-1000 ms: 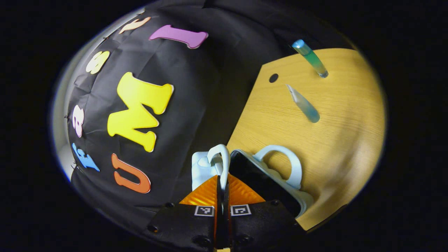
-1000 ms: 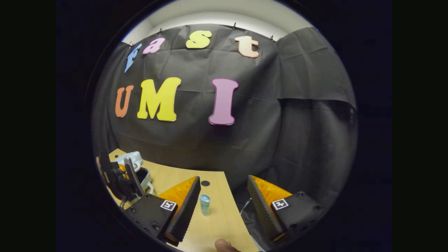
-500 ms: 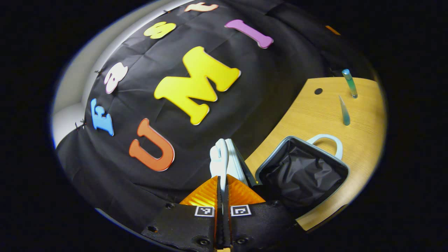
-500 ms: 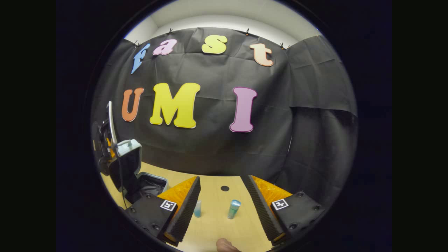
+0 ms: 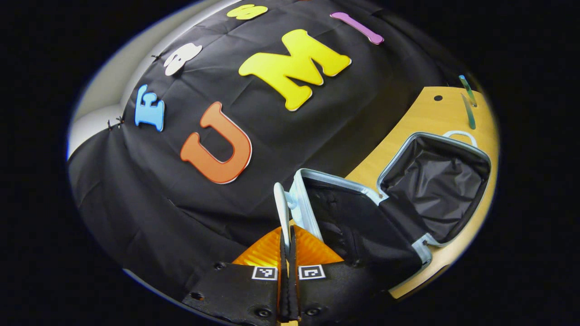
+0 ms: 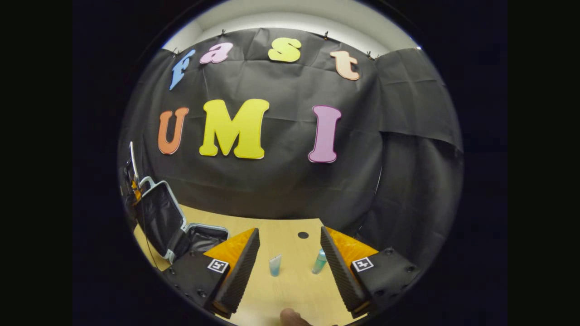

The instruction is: First open the suitcase, pack the skin care products into it, and then close the suitcase.

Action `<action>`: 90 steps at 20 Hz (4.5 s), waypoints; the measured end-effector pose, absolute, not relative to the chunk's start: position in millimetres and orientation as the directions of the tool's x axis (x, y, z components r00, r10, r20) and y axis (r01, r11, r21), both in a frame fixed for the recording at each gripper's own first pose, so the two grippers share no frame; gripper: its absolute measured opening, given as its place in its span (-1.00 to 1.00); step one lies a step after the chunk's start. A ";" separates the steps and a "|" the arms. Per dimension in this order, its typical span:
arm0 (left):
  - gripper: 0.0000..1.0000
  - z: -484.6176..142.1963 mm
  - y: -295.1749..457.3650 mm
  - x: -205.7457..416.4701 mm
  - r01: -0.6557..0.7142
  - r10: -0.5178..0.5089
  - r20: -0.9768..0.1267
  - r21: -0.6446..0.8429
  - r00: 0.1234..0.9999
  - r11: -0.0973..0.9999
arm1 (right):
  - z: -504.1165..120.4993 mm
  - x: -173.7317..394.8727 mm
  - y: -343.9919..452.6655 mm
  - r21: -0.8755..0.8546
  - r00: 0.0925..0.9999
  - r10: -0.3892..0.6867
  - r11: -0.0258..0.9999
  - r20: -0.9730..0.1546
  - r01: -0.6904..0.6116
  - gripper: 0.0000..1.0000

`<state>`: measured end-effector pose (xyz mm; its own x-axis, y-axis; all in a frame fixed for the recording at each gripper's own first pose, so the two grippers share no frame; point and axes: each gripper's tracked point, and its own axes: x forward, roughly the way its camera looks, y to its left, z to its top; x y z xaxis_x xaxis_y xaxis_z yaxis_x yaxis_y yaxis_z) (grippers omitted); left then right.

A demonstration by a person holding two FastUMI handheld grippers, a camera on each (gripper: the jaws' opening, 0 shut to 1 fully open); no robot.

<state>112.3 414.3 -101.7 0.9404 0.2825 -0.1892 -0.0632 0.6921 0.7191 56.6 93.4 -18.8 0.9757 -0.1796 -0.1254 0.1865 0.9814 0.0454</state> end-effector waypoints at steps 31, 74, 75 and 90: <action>0.72 -257.3 520.2 99.2 -0.133 0.319 -0.443 0.401 0.838 0.906 | -58.7 69.6 87.6 -0.021 0.943 -0.197 0.980 -0.269 0.199 0.60; 0.98 -334.8 -135.2 170.7 0.153 -0.123 -0.549 0.009 0.827 0.988 | -206.5 90.8 -120.0 -0.115 0.919 0.004 0.992 -0.395 -0.053 0.60; 0.96 -336.2 -136.1 174.2 0.154 -0.122 -0.549 0.012 0.827 0.988 | -211.0 90.6 -121.3 -0.106 0.915 0.008 0.993 -0.403 -0.055 0.60; -0.14 -320.0 -134.1 181.2 0.172 -0.124 -0.520 0.045 0.845 0.984 | -241.7 151.8 -57.5 0.060 0.879 0.221 0.975 -0.423 -0.216 0.60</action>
<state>181.2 -134.1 -320.0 0.8449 -0.1241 -0.5204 0.1724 0.9840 0.0453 151.8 -57.5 -241.7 0.8790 0.2206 -0.4226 -0.2160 0.9746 0.0596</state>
